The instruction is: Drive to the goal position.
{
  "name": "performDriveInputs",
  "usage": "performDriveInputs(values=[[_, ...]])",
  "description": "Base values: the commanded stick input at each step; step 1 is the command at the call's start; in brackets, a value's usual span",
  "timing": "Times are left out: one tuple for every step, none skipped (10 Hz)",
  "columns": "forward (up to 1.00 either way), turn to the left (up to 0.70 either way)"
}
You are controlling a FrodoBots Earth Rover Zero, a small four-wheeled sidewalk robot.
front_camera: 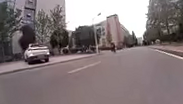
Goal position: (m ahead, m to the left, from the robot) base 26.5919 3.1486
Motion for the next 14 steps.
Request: performDriveInputs(values=[[0.70,0.00],[0.70,0.00],[0.70,0.00],[0.70,0.00],[0.70,0.00],[0.70,0.00],[0.70,0.00],[0.70,0.00],[0.70,0.00],[0.70,0.00],[0.70,0.00],[0.70,0.00],[0.70,0.00],[0.70,0.00]])
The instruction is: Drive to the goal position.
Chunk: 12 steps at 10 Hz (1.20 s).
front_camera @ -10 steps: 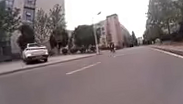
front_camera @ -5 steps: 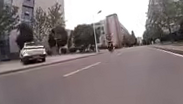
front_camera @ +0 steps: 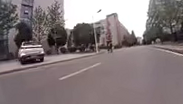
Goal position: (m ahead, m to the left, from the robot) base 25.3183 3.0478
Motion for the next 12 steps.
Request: performDriveInputs(values=[[0.70,0.00],[0.70,0.00],[0.70,0.00],[0.70,0.00],[0.70,0.00],[0.70,0.00],[0.70,0.00],[0.70,0.00],[0.70,0.00],[0.70,0.00],[0.70,0.00],[0.70,0.00]])
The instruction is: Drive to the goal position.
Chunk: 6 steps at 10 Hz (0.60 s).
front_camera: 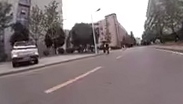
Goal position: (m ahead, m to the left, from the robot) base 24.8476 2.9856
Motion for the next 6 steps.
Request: performDriveInputs(values=[[0.70,0.00],[0.70,0.00],[0.70,0.00],[0.70,0.00],[0.70,0.00],[0.70,0.00]])
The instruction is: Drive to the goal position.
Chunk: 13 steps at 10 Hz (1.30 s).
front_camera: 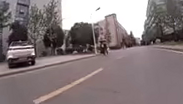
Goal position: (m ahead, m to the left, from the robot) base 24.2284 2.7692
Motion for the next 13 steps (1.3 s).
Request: performDriveInputs(values=[[0.70,0.00],[0.70,0.00],[0.70,0.00],[0.57,0.00],[0.45,0.00],[0.45,0.00],[0.45,0.00],[0.45,0.00],[0.45,0.00],[0.45,0.00],[0.66,0.00],[0.70,0.00],[0.70,0.00]])
